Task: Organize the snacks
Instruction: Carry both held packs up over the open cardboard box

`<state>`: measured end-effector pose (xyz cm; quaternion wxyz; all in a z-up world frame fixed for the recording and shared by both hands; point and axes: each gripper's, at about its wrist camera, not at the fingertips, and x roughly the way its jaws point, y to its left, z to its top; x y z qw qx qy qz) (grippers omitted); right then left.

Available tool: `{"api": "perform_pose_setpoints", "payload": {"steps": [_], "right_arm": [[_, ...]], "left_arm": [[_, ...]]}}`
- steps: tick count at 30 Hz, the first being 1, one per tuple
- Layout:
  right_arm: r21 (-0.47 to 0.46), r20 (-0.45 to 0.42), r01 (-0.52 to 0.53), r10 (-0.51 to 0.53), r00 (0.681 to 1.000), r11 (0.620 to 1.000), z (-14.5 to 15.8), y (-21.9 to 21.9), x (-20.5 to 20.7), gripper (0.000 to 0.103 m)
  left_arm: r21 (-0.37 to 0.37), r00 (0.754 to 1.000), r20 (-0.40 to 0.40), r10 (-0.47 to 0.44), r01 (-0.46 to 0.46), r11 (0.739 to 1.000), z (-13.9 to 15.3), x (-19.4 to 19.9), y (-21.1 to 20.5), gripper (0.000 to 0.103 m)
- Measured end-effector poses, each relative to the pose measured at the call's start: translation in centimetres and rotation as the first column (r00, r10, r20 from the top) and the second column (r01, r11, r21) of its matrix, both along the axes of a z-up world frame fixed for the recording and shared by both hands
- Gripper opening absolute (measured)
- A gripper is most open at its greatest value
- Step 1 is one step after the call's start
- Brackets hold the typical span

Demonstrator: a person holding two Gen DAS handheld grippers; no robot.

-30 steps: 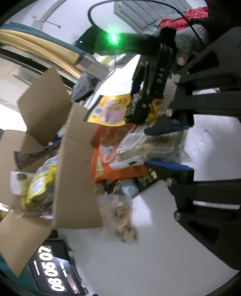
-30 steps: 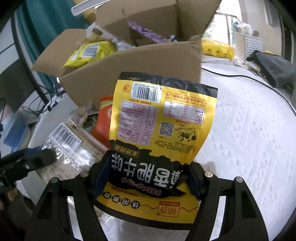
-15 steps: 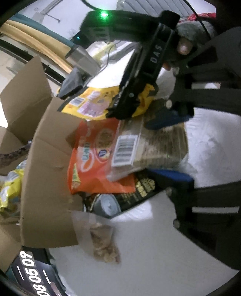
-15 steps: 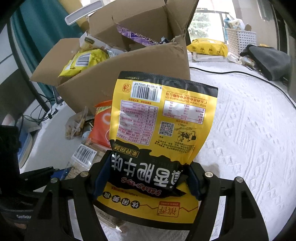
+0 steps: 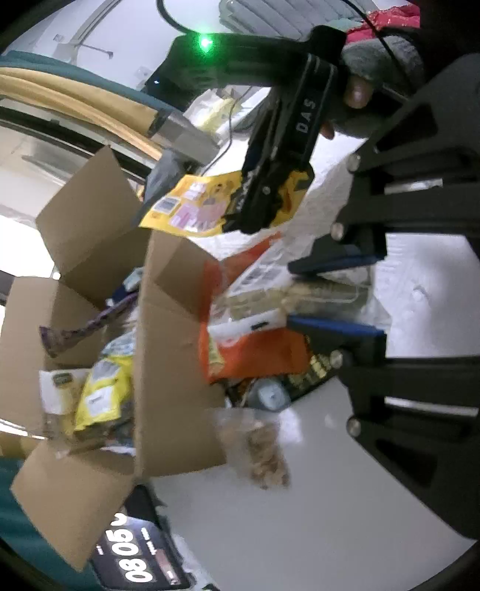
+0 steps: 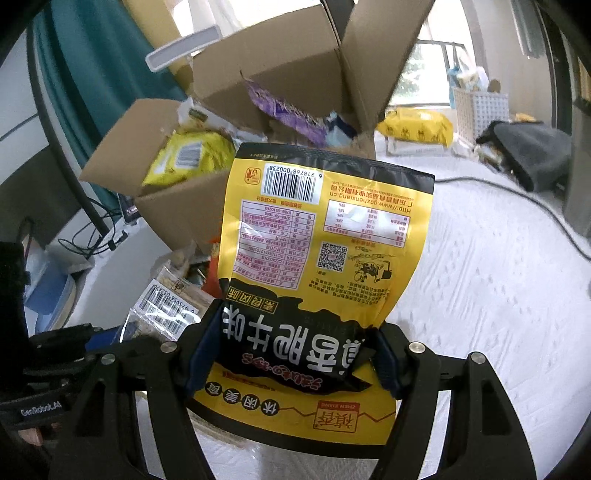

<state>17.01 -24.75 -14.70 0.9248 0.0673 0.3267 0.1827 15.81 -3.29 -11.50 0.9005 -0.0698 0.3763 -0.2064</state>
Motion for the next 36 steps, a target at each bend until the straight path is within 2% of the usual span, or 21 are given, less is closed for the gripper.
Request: {"api": "perform_pose_setpoints", "payload": {"steps": [5,18,36], "right_arm": [[-0.009,0.031,-0.016,0.016,0.999,1.000,1.8,0.2,0.0,0.074],[-0.019,0.125,-0.104,0.105,0.987,0.994,7.4,1.4,0.3,0.074],[-0.065,0.165,-0.128,0.137,0.977,0.990,11.1,3.0,7.5,0.074]], "left_arm": [[0.032,0.998,0.060,0.038,-0.040,0.999,2.6,0.0,0.9,0.023],[0.032,0.976,0.199,0.084,-0.092,0.995,9.4,1.6,1.9,0.023],[0.026,0.929,0.326,0.176,-0.195,0.981,16.0,7.5,5.4,0.024]]}}
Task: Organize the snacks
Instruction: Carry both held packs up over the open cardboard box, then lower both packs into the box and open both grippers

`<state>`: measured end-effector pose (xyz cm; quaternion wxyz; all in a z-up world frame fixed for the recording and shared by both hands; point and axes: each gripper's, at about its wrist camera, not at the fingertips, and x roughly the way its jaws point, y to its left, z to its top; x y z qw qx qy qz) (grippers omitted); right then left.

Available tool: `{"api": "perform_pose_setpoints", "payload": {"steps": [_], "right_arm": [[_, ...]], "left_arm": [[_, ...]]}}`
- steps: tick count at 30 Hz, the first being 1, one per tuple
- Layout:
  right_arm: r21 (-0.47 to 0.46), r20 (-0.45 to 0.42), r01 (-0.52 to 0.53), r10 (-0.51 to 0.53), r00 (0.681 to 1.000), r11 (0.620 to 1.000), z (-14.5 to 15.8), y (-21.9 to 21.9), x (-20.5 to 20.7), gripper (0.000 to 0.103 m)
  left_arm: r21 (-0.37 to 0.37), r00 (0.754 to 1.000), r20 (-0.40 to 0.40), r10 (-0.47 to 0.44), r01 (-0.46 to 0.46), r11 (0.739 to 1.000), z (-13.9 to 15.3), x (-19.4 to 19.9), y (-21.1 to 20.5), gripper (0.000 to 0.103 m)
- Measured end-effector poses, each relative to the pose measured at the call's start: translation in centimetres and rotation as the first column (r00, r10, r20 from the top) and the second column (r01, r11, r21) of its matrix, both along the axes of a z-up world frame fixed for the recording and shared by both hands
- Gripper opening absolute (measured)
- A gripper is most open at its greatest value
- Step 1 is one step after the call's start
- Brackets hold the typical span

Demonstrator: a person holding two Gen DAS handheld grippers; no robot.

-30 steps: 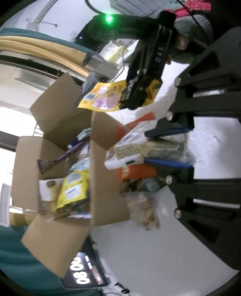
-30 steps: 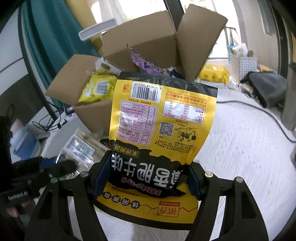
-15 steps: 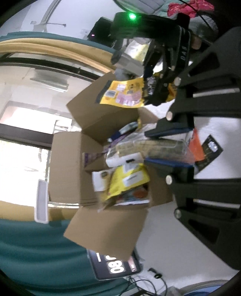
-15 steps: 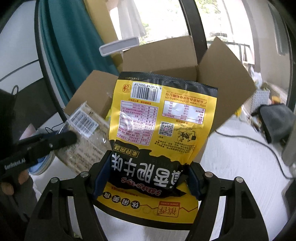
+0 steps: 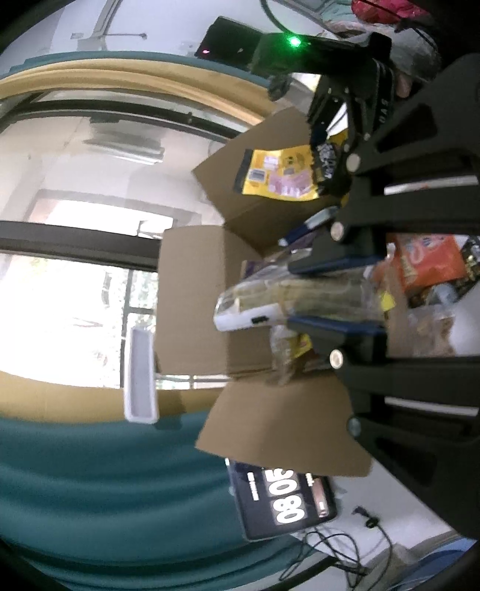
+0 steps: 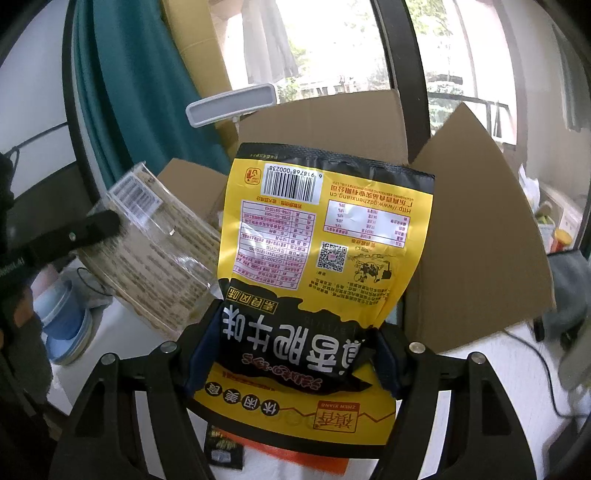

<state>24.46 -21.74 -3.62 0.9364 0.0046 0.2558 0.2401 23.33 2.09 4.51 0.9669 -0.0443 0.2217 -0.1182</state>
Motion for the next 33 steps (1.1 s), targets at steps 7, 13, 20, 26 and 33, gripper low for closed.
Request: {"api": "perform_pose_setpoints", "payload": {"steps": [7,13,20,26,33], "right_arm": [[0.001,0.011,0.010,-0.010,1.000,1.000,0.9,0.9,3.0,0.074],[0.010,0.005,0.023,-0.023,1.000,1.000,1.0,1.0,4.9,0.074],[0.001,-0.003,0.045,-0.045,0.999,0.999,0.8,1.0,6.4,0.075],[-0.014,-0.011,0.072,-0.072,0.997,0.997,0.6,1.7,7.9,0.075],[-0.024,-0.044,0.097,-0.098,0.994,0.995,-0.1,2.5,10.3,0.075]], "left_arm": [[0.002,0.999,0.028,0.024,-0.024,1.000,1.5,3.4,0.8,0.024],[-0.001,0.999,0.036,0.024,-0.024,1.000,1.8,5.4,0.7,0.024],[0.000,0.997,0.051,0.050,-0.050,0.999,1.9,7.9,1.0,0.024],[0.036,0.997,0.044,0.062,-0.064,0.997,1.4,10.5,0.6,0.024],[0.075,0.996,0.012,0.092,-0.092,0.993,0.0,13.1,0.6,0.028]]}}
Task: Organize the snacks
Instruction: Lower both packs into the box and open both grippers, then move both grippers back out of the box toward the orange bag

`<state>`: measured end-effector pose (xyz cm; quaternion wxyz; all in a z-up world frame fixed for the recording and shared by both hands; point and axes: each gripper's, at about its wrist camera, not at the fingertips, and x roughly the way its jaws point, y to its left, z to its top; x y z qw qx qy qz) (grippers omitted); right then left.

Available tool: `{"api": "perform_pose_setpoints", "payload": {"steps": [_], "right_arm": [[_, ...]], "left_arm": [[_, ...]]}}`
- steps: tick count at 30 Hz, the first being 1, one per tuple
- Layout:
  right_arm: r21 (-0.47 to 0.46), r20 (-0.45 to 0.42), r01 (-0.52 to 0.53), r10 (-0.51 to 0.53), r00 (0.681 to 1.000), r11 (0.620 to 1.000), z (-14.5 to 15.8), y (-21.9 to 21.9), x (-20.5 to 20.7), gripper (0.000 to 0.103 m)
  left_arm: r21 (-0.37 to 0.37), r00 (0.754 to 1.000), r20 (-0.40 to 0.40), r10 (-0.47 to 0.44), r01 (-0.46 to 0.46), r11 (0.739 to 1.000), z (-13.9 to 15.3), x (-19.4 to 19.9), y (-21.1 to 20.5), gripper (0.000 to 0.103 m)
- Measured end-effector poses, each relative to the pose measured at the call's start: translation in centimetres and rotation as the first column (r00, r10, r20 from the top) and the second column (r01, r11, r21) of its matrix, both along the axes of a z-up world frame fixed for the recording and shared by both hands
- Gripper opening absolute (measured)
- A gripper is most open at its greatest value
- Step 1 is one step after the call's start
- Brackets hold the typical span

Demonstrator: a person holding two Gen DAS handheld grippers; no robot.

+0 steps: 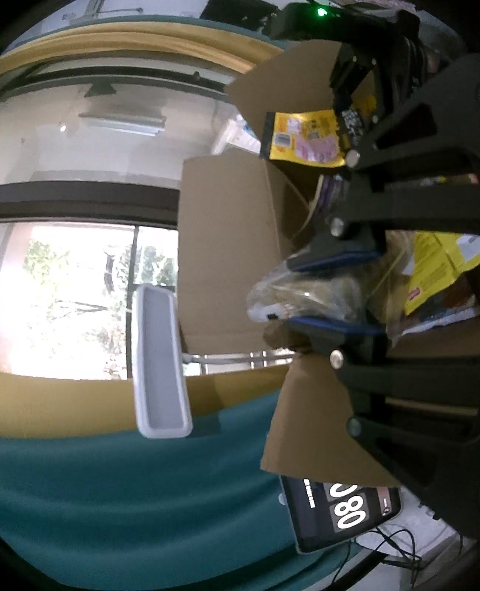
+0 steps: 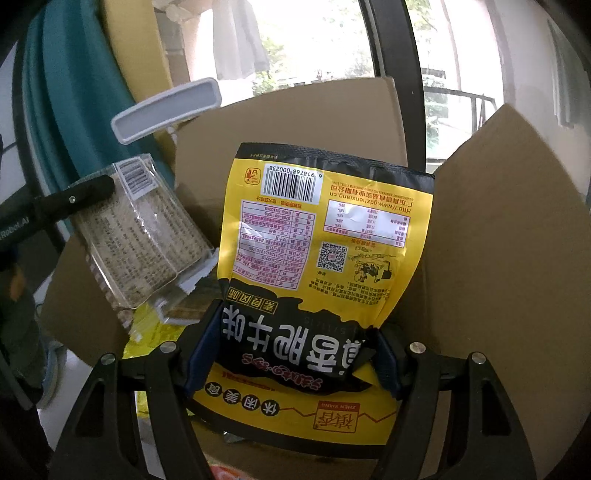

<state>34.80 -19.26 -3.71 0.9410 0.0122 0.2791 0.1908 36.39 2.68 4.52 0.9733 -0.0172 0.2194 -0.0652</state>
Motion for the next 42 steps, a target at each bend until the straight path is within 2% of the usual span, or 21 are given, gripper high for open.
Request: {"api": "perform_pose_setpoints", "payload": {"steps": [3,9,12,14,16,17,27,31,42], "right_arm": [[-0.007,-0.016,0.010,-0.010,1.000,1.000,-0.3,0.3,0.8,0.075],[-0.034,-0.033,-0.006,0.005,0.999,0.999,-0.9,1.2,1.6,0.079],[-0.033,-0.034,-0.008,0.007,0.999,0.999,-0.9,1.5,2.0,0.081],[-0.033,-0.034,-0.005,0.004,0.999,0.999,-1.0,1.6,2.1,0.081],[-0.037,-0.032,0.000,-0.002,0.999,0.999,-0.9,1.1,1.7,0.082],[-0.037,-0.033,0.001,-0.003,0.999,0.999,-0.9,1.1,1.8,0.082],[-0.048,0.000,0.006,-0.006,1.000,0.999,-0.1,1.2,0.7,0.085],[-0.062,0.020,0.011,-0.010,1.000,0.998,0.4,1.4,0.0,0.085],[-0.054,0.059,-0.004,0.007,0.998,0.999,1.6,0.5,-3.5,0.085]], "left_arm": [[0.033,0.999,-0.019,0.035,-0.035,0.999,-0.6,1.0,-0.1,0.033],[0.040,0.997,-0.036,0.071,-0.069,0.997,-1.2,1.7,0.3,0.045],[0.045,0.996,-0.036,0.085,-0.084,0.995,-1.2,1.7,0.2,0.047],[0.048,0.995,-0.038,0.096,-0.094,0.994,-1.1,1.8,0.3,0.055],[0.034,0.995,-0.042,0.095,-0.093,0.995,-1.2,1.5,0.3,0.077],[0.030,0.995,-0.043,0.093,-0.091,0.995,-1.2,1.6,0.5,0.078],[0.012,0.996,-0.048,0.071,-0.071,0.997,-1.1,0.4,0.4,0.080],[0.004,0.997,-0.043,0.059,-0.059,0.998,-0.8,-0.4,0.3,0.085],[-0.019,1.000,-0.014,0.018,-0.019,1.000,0.1,-4.4,0.0,0.089]]}}
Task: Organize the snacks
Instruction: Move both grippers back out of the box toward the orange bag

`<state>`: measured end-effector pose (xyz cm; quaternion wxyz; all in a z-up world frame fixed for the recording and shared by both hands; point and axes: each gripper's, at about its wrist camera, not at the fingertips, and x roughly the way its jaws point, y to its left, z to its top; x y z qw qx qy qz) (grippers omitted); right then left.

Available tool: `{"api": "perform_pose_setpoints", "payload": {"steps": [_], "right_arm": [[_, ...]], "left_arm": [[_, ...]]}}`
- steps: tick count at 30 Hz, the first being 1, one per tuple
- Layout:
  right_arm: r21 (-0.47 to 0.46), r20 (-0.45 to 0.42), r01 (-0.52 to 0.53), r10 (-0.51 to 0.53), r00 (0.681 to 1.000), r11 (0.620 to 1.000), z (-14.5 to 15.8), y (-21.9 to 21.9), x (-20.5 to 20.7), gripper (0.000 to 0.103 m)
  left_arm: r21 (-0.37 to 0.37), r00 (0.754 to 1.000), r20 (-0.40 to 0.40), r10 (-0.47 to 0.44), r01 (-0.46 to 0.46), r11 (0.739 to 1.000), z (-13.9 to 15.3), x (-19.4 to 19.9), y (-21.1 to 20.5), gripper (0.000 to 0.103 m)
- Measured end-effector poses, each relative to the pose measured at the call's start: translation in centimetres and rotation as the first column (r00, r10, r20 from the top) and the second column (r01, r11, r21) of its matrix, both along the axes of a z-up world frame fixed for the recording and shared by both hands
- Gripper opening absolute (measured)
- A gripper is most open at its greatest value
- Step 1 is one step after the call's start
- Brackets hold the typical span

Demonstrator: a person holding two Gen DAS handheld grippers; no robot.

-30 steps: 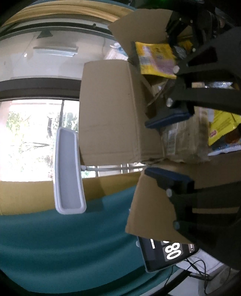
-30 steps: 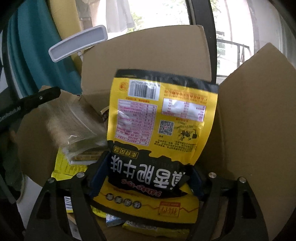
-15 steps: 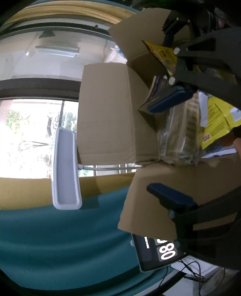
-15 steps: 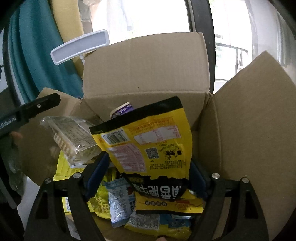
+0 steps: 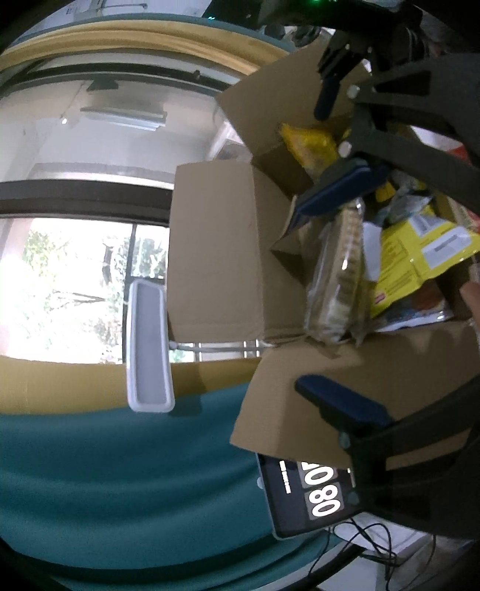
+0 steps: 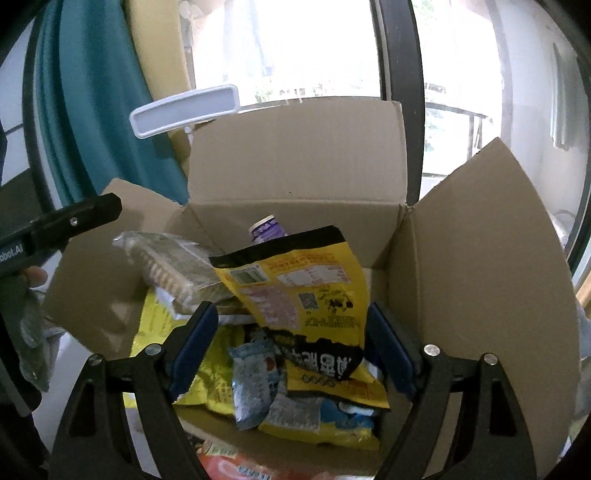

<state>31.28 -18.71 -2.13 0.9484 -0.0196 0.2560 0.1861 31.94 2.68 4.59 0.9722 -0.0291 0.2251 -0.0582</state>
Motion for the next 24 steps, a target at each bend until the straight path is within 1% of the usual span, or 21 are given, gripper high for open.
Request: {"api": "perform_pose_setpoints", "payload": {"steps": [4,10,14,18,20,24], "right_arm": [[0.000,0.004,-0.023,0.023,1.000,1.000,0.0,0.0,-1.5,0.085],[0.004,0.021,-0.073,0.073,0.997,0.997,0.2,-0.3,-4.0,0.085],[0.006,0.020,-0.091,0.090,0.996,0.996,-0.2,-0.8,-5.5,0.085],[0.015,-0.002,-0.100,0.100,0.995,0.995,-1.2,-1.5,-7.1,0.085],[0.011,-0.016,-0.102,0.102,0.995,0.995,-2.0,-2.0,-7.9,0.085],[0.014,-0.060,-0.085,0.086,0.995,0.996,-4.1,-3.3,-8.8,0.085]], "left_arm": [[0.004,1.000,0.000,-0.011,0.011,1.000,-0.2,-1.4,-0.3,0.089],[-0.016,1.000,0.014,-0.017,0.017,1.000,-0.1,-4.2,-0.2,0.089],[-0.026,0.999,0.022,-0.030,0.031,0.999,-0.4,-5.8,-0.2,0.089],[0.017,0.998,0.035,-0.059,0.059,0.998,-1.0,-8.0,-0.8,0.089],[0.013,0.998,0.029,-0.061,0.060,0.998,-1.4,-9.0,-0.8,0.089],[-0.009,0.999,-0.017,-0.040,0.040,0.999,-3.5,-10.5,-0.4,0.089]]}}
